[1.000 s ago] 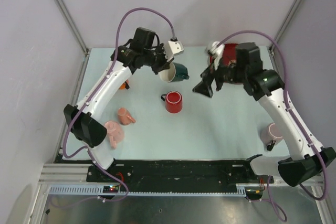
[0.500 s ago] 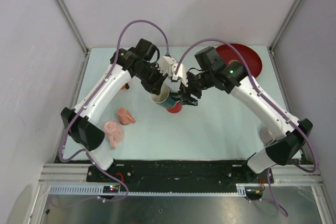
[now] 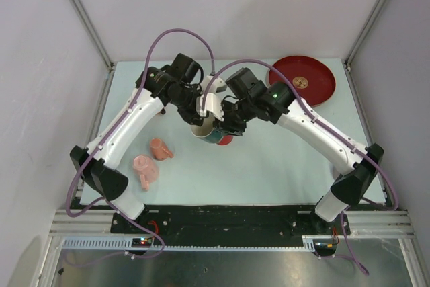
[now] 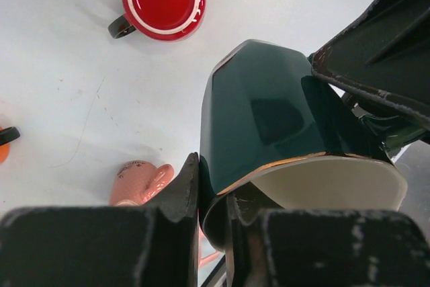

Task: Turn the mug right side up

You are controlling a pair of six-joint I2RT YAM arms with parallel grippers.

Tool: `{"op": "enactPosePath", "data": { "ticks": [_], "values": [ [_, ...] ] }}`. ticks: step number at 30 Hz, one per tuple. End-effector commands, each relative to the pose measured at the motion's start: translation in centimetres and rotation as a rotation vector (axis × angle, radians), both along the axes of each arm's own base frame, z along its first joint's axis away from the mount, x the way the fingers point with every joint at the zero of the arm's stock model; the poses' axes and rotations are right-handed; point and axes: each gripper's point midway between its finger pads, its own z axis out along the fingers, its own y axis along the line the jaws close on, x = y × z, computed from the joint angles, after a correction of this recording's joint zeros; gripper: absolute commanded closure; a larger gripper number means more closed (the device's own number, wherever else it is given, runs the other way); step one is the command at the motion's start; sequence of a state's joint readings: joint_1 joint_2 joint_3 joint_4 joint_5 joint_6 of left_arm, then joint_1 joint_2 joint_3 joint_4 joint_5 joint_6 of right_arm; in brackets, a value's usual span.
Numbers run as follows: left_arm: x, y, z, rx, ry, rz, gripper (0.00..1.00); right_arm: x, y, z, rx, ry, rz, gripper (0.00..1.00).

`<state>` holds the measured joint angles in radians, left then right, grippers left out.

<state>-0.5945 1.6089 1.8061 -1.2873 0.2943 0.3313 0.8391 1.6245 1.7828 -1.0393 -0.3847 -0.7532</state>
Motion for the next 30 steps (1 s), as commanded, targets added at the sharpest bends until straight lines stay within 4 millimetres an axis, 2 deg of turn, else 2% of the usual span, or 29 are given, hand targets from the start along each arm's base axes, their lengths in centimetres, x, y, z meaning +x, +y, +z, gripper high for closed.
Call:
{"op": "enactPosePath", "data": {
  "ticks": [1,2,5,7,9,13,17,19,24,27,30],
  "values": [
    [-0.8,-1.5,3.2,-0.119,-0.042,-0.013,1.0,0.9,-0.2,-0.3,-0.064,-0.049,-0.033,0.63],
    [-0.9,-1.5,3.3,-0.122,-0.043,-0.014,1.0,1.0,-0.2,-0.6,-0.08,-0.048,-0.037,0.67],
    [-0.8,-1.5,3.4,-0.122,-0.049,-0.016,1.0,1.2,-0.3,-0.7,-0.097,-0.054,-0.063,0.92],
    [-0.8,-1.5,3.4,-0.121,-0.052,-0.021,1.0,2.1,-0.7,-0.8,-0.108,-0.081,-0.111,0.98],
    [-0.7,-1.3,3.4,-0.114,-0.063,-0.022,0.87,3.1,-1.4,-1.0,-0.118,-0.111,-0.175,0.99],
    [-0.9,-0.9,3.6,-0.117,-0.082,-0.049,0.49,4.3,-2.7,-1.2,-0.061,-0.126,-0.272,1.0],
    [-1.5,-1.1,4.5,-0.179,-0.068,-0.078,0.27,5.0,-3.4,-0.3,0.038,-0.154,-0.334,1.0],
    [-1.6,-1.2,5.0,-0.214,-0.059,-0.084,0.21,5.3,-3.9,0.0,0.071,-0.148,-0.368,1.0],
    [-0.9,-0.7,6.4,-0.275,-0.069,-0.06,0.15,6.0,-6.2,0.0,0.116,-0.101,-0.45,1.0],
    [0.5,0.2,7.7,-0.306,-0.11,-0.007,0.09,6.5,-7.9,0.0,0.14,-0.079,-0.498,1.0],
    [2.0,1.1,8.6,-0.318,-0.163,0.046,0.07,7.9,-9.9,0.5,0.198,-0.052,-0.573,1.0]
  ]
}}
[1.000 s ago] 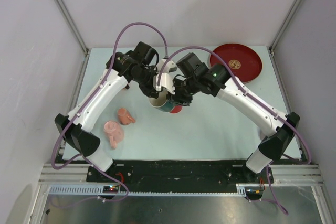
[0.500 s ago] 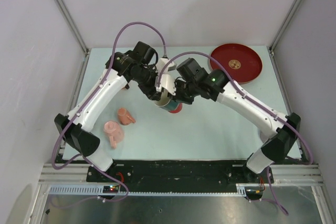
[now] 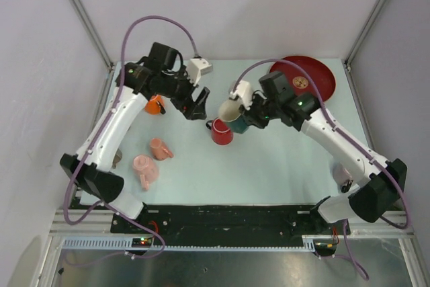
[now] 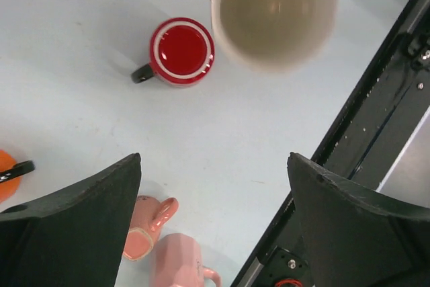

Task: Turn the mug right side up

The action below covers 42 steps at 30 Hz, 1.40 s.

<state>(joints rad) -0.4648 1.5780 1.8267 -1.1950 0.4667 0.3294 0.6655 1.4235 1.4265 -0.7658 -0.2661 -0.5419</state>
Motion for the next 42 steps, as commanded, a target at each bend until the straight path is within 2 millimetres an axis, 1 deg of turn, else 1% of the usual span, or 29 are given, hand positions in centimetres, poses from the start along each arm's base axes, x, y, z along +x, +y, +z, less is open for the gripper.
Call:
{"op": "enactPosePath", "data": {
  "ticks": [1,4,6,8,10,11,12,13,14,15,17,19,20,22,23,25,27,28,29,30,33,36,40,42],
  "values": [
    [-0.1,1.1,5.5,-0.115,-0.13,0.033,0.06,4.0,-3.8,3.6,0.144,-0.062,-0.201,1.0],
    [0.8,2.1,5.5,-0.103,-0.149,0.081,0.06,6.7,-5.8,4.1,0.206,-0.071,-0.285,1.0],
    [1.2,2.7,5.3,-0.095,-0.154,0.11,0.06,9.3,-7.4,4.6,0.251,-0.1,-0.352,1.0],
    [1.5,3.4,5.4,-0.089,-0.165,0.135,0.06,13.0,-9.4,5.7,0.346,-0.148,-0.445,1.0],
    [1.8,4.0,5.4,-0.082,-0.176,0.156,0.06,17.1,-12.5,6.5,0.429,-0.208,-0.555,1.0],
    [2.0,4.4,5.4,-0.077,-0.184,0.168,0.06,18.9,-14.2,6.6,0.457,-0.237,-0.609,1.0],
    [2.2,4.9,5.4,-0.072,-0.189,0.181,0.05,21.0,-15.4,6.7,0.492,-0.276,-0.647,1.0],
    [2.4,5.3,5.4,-0.067,-0.2,0.188,0.05,22.7,-16.7,6.6,0.513,-0.307,-0.686,1.0],
    [2.6,5.8,5.2,-0.061,-0.206,0.199,0.05,24.6,-17.7,6.3,0.534,-0.335,-0.715,1.0],
    [2.9,6.2,5.2,-0.057,-0.219,0.211,0.05,26.3,-18.8,6.6,0.551,-0.366,-0.745,1.0],
    [3.8,6.9,5.1,-0.048,-0.239,0.231,0.04,30.2,-20.3,4.8,0.561,-0.385,-0.804,1.0],
    [4.9,7.3,5.1,-0.038,-0.259,0.254,0.04,33.4,-21.2,3.6,0.574,-0.425,-0.839,1.0],
    [5.5,7.4,5.1,-0.033,-0.264,0.264,0.04,34.6,-22.6,3.3,0.575,-0.457,-0.87,1.0],
    [6.6,7.8,5.2,-0.02,-0.283,0.287,0.04,36.9,-24.3,2.4,0.567,-0.5,-0.909,1.0],
    [7.1,8.0,5.3,-0.016,-0.294,0.295,0.04,38.1,-24.8,2.0,0.561,-0.515,-0.918,1.0],
    [8.5,8.3,5.4,-0.004,-0.304,0.318,0.04,39.9,-25.9,1.0,0.545,-0.525,-0.933,1.0],
    [9.8,8.5,5.4,0.001,-0.308,0.339,0.04,41.4,-26.9,-0.6,0.53,-0.491,-0.96,1.0],
    [10.6,8.6,5.3,0.003,-0.302,0.35,0.04,41.8,-27.4,-1.5,0.523,-0.47,-0.977,1.0],
    [11.2,8.6,5.6,-0.001,-0.31,0.359,0.04,42.2,-27.7,-2.4,0.517,-0.453,-0.989,1.0],
    [11.9,8.6,5.6,-0.003,-0.306,0.366,0.04,42.5,-27.8,-3.2,0.511,-0.438,-0.997,1.0],
    [13.5,8.3,6.3,-0.015,-0.324,0.374,0.04,43.0,-28.0,-5.1,0.49,-0.398,-1.004,1.0],
    [14.8,8.1,6.6,-0.019,-0.339,0.375,0.04,42.9,-27.7,-6.8,0.474,-0.339,-0.986,1.0],
    [16.0,7.9,7.2,-0.021,-0.363,0.373,0.04,42.9,-27.6,-8.7,0.444,-0.29,-0.953,1.0],
    [16.4,7.9,7.3,-0.021,-0.371,0.373,0.03,42.9,-27.6,-9.3,0.436,-0.272,-0.948,1.0]
  ]
}}
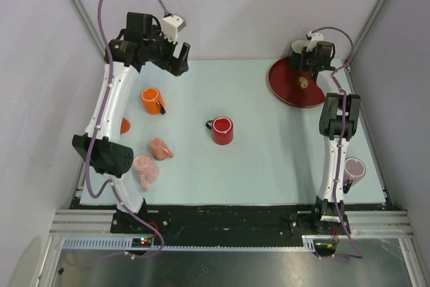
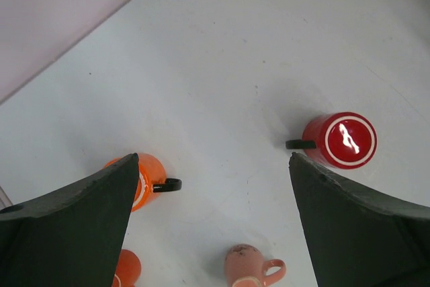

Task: Turn the mug right side up

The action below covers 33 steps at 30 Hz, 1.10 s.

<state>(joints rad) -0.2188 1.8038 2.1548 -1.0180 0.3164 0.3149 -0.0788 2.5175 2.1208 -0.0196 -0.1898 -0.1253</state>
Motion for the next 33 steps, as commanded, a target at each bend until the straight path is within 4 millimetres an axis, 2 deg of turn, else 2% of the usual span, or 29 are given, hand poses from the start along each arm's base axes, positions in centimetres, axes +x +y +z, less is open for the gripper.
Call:
{"op": "enactPosePath", "data": {
  "ticks": [1,9,11,13,16,20,22,24,28,30,32,33],
  "values": [
    [1.2,0.2,2.6,-0.011,-0.085,0.012,0.03,1.9,0.5,5.2,-0.007,-0.133,0.056,1.0],
    [1.7,0.0,2.5,-0.01,-0.086,0.009,0.03,2.1,0.7,4.5,-0.009,-0.104,0.08,1.0],
    [1.6,0.0,2.6,-0.015,-0.087,0.008,0.03,1.9,0.6,4.4,-0.009,-0.094,0.072,0.84],
    [1.5,0.0,2.5,-0.016,-0.08,0.013,0.03,1.7,0.3,4.3,-0.009,-0.084,0.063,0.64],
    [0.9,0.0,1.8,-0.017,-0.056,0.009,0.02,1.5,-0.1,4.9,-0.002,-0.082,0.057,0.43],
    [-0.4,-0.8,-0.5,0.036,-0.023,-0.069,0.02,1.1,-0.3,7.7,0.014,-0.114,0.056,0.28],
    [-1.3,-1.4,-2.3,0.087,-0.003,-0.126,0.02,0.6,0.1,10.3,0.027,-0.142,0.071,0.11],
    [-2.1,-1.8,-3.5,0.102,0.021,-0.158,0.02,-0.3,0.6,12.6,0.045,-0.153,0.085,0.03],
    [-2.6,-1.9,-3.6,0.044,0.069,-0.101,0.03,-3.4,1.5,17.1,0.056,-0.151,0.097,0.01],
    [-2.7,-1.4,-3.5,0.004,0.096,-0.05,0.03,-5.5,2.6,18.8,0.055,-0.125,0.114,0.0],
    [-2.7,-0.5,-3.7,-0.031,0.126,0.011,0.04,-7.7,4.9,19.8,0.062,-0.079,0.16,0.01],
    [-2.7,0.3,-4.0,-0.03,0.137,0.05,0.04,-8.9,6.7,19.8,0.06,-0.043,0.205,0.01]
  ]
}}
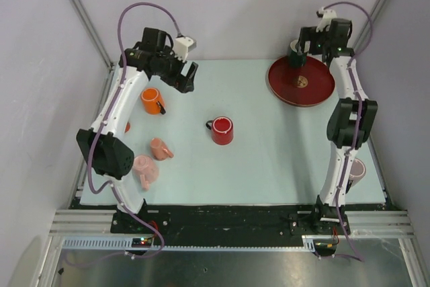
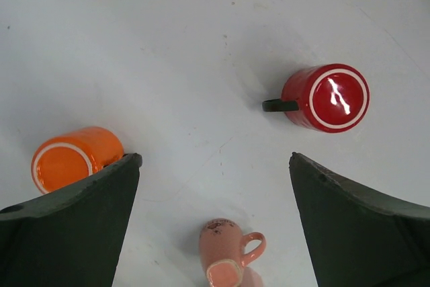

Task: Turn the mug right side up

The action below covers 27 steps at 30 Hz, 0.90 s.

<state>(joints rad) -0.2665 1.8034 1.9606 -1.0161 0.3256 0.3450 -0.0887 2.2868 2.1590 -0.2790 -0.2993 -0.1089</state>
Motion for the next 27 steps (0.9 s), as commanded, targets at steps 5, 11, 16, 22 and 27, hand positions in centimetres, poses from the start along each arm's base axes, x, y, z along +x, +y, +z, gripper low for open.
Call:
{"op": "enactPosePath", "data": {
  "ticks": [5,11,16,22,27],
  "values": [
    [-1.5,5.8,1.8,-0.025,-0.017,0.269,0.04,-12.1,17.4,6.9,-0.064,0.123,0.475,0.0],
    [-3.8,10.7,0.1,0.024,0.007,0.407,0.04,-18.9,29.1,4.7,-0.142,0.194,0.735,0.01],
    [-6.8,11.8,-1.1,0.009,-0.018,0.422,0.05,-24.0,36.5,-0.4,-0.291,0.273,0.899,0.03],
    [-10.6,12.8,-2.2,-0.002,-0.036,0.427,0.05,-27.4,40.8,-8.2,-0.519,0.386,1.017,0.03],
    [-13.1,13.9,-2.0,-0.01,-0.076,0.477,0.05,-26.9,41.3,-12.8,-0.621,0.424,1.018,0.03]
  ]
}}
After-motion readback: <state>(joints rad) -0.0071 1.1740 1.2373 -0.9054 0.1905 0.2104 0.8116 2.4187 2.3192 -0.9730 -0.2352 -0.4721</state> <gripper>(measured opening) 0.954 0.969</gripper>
